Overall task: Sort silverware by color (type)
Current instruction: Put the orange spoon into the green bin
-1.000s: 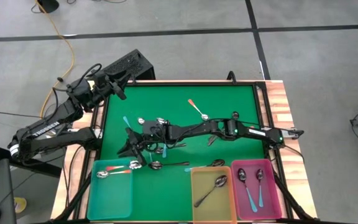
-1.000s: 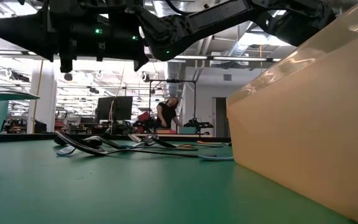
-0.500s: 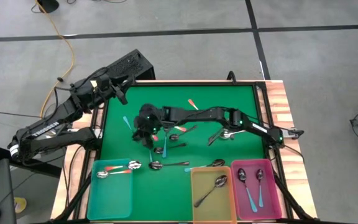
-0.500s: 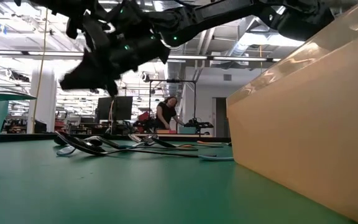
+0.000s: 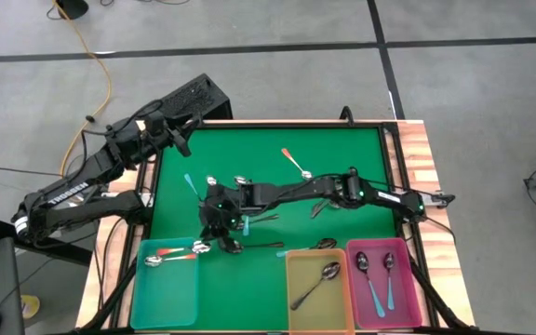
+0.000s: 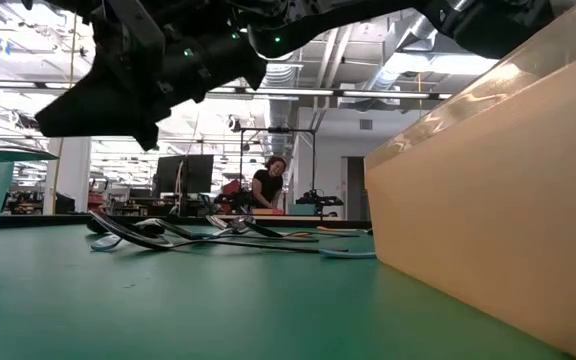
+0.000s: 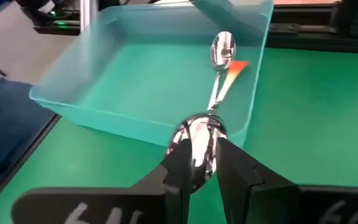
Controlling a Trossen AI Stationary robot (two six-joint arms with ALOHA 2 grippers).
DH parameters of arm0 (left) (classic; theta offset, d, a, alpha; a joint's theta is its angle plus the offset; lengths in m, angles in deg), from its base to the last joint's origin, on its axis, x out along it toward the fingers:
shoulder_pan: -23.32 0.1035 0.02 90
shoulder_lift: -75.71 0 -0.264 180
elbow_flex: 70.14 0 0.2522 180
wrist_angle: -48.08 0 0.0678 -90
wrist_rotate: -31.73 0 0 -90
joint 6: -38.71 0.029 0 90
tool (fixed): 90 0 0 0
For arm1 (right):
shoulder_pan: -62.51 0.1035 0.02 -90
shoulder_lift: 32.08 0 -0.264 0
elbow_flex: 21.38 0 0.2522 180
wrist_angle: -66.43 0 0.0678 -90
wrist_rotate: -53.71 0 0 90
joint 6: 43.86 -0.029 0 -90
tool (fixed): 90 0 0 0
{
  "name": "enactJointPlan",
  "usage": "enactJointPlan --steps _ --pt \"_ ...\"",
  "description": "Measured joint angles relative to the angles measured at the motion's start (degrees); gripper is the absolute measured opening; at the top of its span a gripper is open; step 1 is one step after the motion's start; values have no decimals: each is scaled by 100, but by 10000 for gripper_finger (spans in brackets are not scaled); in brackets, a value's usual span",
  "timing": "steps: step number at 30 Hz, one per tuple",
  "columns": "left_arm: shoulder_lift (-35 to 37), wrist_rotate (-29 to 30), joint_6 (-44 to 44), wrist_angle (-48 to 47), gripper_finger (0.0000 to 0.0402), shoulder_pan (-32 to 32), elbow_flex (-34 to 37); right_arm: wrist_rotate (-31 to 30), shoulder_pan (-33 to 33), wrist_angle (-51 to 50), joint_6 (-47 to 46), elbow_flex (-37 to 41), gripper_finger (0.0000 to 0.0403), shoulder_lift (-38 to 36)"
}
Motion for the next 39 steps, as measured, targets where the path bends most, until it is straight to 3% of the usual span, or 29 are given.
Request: enactJointPlan --steps 9,18,21,24,28,34,39 --pt "-166 -1 72 -788 151 0 -2 -273 -182 -257 -97 0 82 38" --pt "-357 260 245 -1773 149 -2 -2 -272 -386 -3350 895 -4 81 -1617" --pt "-375 8 243 -2013 133 -44 -2 -388 -382 -4215 1028 -2 81 -2318" --pt "-407 -295 308 -2196 97 -223 -2 -874 -332 -4524 1053 -2 81 -3059" --pt "-402 -283 391 -2210 17 -761 -2 -1933 -270 -4567 1221 -7 81 -3977" --pt "-493 -315 133 -2330 1 -1677 -2 -3382 -156 -4172 1047 -7 81 -5033" --pt "-940 -25 -448 -2618 0 -2430 -2 -3699 -78 -4089 773 -9 81 -5454"
